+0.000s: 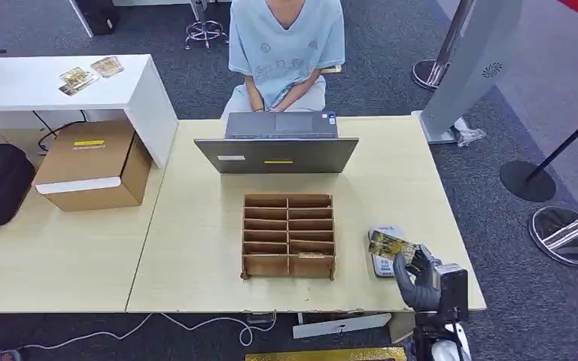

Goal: Pass the card to the sensor for recognition and then transmit it.

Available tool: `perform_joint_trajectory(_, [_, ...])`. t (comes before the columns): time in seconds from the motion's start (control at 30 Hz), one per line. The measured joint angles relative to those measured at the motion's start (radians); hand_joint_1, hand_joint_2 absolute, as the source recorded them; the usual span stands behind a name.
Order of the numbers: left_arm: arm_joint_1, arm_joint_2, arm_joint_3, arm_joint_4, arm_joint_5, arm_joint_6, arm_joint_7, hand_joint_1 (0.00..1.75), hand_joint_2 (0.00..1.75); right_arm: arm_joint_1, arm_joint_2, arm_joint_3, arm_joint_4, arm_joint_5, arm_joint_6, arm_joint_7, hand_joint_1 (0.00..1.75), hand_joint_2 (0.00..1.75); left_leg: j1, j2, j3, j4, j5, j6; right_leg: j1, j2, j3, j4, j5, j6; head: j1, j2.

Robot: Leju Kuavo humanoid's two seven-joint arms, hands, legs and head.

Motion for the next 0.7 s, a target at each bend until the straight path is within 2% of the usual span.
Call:
perform_joint_trajectory(0.17, [0.001, 0.0, 0.007, 0.0, 0.0, 0.0, 0.0, 0.0, 0.0, -0.01, 0.0, 0.0, 0.013, 0.025, -0.048, 0.019, 1.75, 1.75, 0.0, 0.0, 0.0, 0.0, 0.0, 0.0, 0.0, 0.0, 0.0, 0.0, 0.0, 0.0, 0.0, 0.0])
perform_joint_trajectory(0.53, [0.002, 0.0, 0.013, 0.0, 0.0, 0.0, 0.0, 0.0, 0.0, -0.013, 0.0, 0.0, 0.019, 0.027, -0.053, 0.02, 1.75, 1.75, 0.0, 0.0, 0.0, 0.0, 0.0, 0.0, 0.0, 0.0, 0.0, 0.0, 0.0, 0.0, 0.0, 0.0])
perform_joint_trajectory(0.6, [0.002, 0.0, 0.015, 0.0, 0.0, 0.0, 0.0, 0.0, 0.0, -0.013, 0.0, 0.0, 0.019, 0.054, -0.086, 0.022, 1.75, 1.75, 0.0, 0.0, 0.0, 0.0, 0.0, 0.0, 0.0, 0.0, 0.0, 0.0, 0.0, 0.0, 0.0, 0.0])
perform_joint_trajectory(0.7, [0.003, -0.002, 0.019, 0.0, 0.0, 0.0, 0.004, 0.0, 0.0, -0.013, 0.003, 0.0, 0.018, 0.143, -0.184, 0.038, 1.75, 1.75, 0.0, 0.0, 0.0, 0.0, 0.0, 0.0, 0.0, 0.0, 0.0, 0.0, 0.0, 0.0, 0.0, 0.0])
